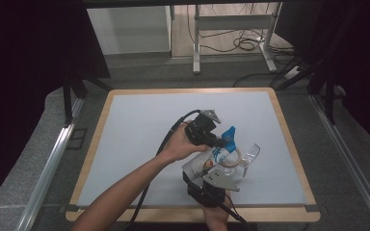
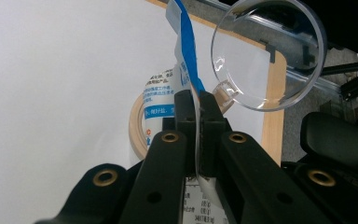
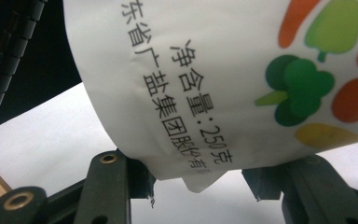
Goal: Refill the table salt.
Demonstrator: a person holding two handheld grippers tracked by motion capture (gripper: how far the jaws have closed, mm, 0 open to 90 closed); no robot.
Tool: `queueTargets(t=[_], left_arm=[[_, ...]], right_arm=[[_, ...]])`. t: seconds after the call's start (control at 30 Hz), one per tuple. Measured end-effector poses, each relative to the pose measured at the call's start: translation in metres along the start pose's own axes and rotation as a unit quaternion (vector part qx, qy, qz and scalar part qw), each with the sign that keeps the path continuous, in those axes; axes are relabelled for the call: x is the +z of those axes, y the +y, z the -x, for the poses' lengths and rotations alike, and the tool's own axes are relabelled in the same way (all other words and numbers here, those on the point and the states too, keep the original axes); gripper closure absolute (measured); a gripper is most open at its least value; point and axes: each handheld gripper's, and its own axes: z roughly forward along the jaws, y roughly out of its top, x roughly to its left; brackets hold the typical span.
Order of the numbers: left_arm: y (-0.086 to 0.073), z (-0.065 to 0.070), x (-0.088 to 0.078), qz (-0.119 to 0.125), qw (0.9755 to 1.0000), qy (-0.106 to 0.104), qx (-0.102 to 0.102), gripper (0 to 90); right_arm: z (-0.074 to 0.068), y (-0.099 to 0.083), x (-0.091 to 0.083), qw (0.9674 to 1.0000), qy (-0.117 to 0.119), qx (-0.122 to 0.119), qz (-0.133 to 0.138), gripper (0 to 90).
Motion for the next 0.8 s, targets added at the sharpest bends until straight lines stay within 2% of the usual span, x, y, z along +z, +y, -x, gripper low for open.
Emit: queueTargets(t=[0.3,0.67,0.8], left_arm=[[0.0038,-0.0011,0.0024,-0.006,1.0000,0.002,0.001,90.0],[0.0035,-0.0018,0.0015,-0.009,0.9999,0.004,0.004,90.0],[0.0045,-0.0016,0.0014,-0.012,0.9999,0.002,0.005,90.0]], right_arm=[[0.0019,0.0055,0.0047,0.9999,-0.006,-0.002,-0.008,52.0],[0.0017,0.0050,0.0087,0.9997,-0.011,-0.016,-0.015,52.0],[0.0007,0.0058,0.0080,0.9998,-0.008,-0.011,-0.012,52.0]])
